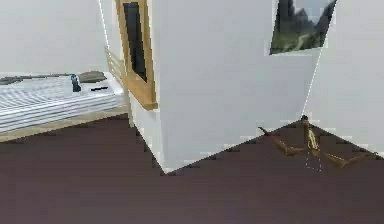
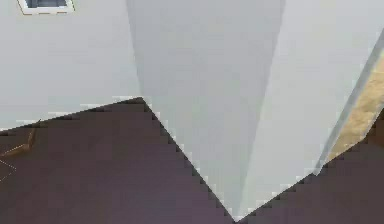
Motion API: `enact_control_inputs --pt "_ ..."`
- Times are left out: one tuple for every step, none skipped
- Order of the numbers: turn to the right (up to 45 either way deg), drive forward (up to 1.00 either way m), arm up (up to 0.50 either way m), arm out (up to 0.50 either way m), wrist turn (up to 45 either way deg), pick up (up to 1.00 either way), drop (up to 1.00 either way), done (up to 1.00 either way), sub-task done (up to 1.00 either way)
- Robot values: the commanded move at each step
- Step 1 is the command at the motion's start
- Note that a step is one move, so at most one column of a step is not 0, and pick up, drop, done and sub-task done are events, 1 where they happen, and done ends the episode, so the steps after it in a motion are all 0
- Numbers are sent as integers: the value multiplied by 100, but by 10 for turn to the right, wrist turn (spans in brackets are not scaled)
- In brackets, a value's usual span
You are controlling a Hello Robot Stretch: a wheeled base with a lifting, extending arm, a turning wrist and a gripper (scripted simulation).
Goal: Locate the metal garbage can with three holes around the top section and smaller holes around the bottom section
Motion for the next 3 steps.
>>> enact_control_inputs --pt "450 0 0 0 0 0 0 0 0" --pt "450 0 0 0 0 0 0 0 0" --pt "450 0 0 0 0 0 0 0 0"
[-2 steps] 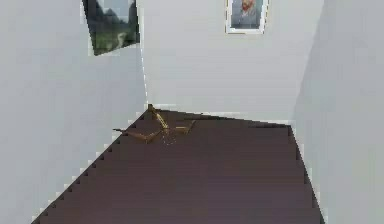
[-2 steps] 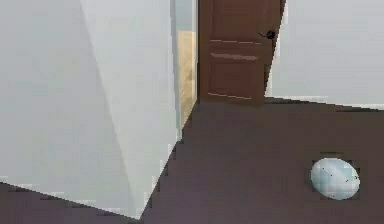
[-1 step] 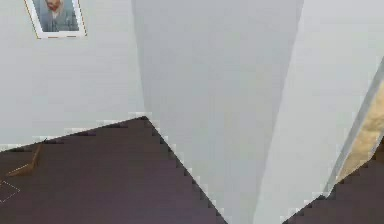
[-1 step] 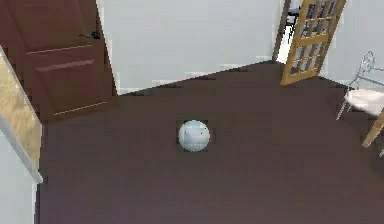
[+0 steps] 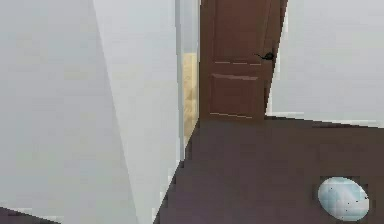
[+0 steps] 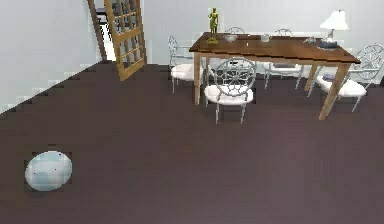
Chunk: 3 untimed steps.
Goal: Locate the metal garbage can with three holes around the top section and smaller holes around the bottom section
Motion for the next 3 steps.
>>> enact_control_inputs --pt "60 0 0 0 0 0 0 0 0" --pt "30 0 0 0 0 0 0 0 0" --pt "0 100 0 0 0 0 0 0 0"
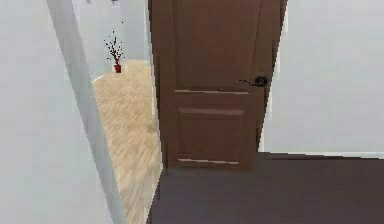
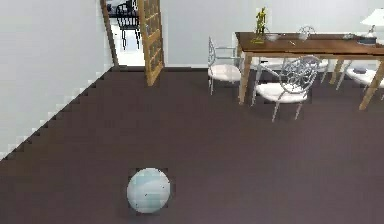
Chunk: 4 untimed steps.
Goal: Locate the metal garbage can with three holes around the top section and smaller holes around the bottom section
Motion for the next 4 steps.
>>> enact_control_inputs --pt "0 80 0 0 0 0 0 0 0" --pt "-450 0 0 0 0 0 0 0 0" --pt "-150 0 0 0 0 0 0 0 0" --pt "0 80 0 0 0 0 0 0 0"
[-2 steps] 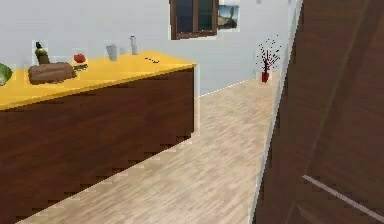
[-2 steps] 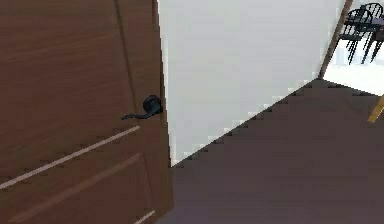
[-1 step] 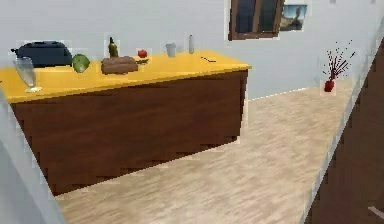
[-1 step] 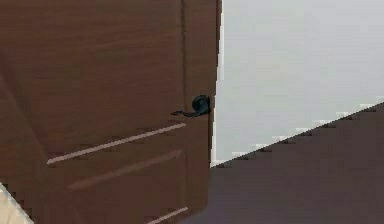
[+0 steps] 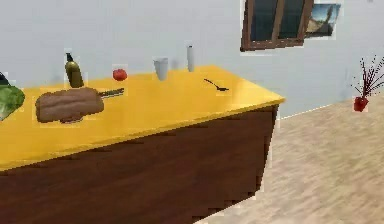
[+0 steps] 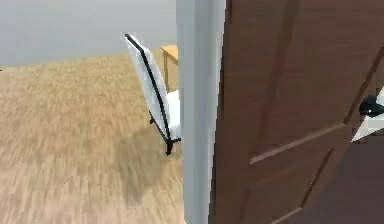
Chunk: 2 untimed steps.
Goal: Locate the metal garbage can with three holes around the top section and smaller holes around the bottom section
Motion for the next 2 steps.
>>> enact_control_inputs --pt "390 0 0 0 0 0 0 0 0" --pt "0 20 0 0 0 0 0 0 0"
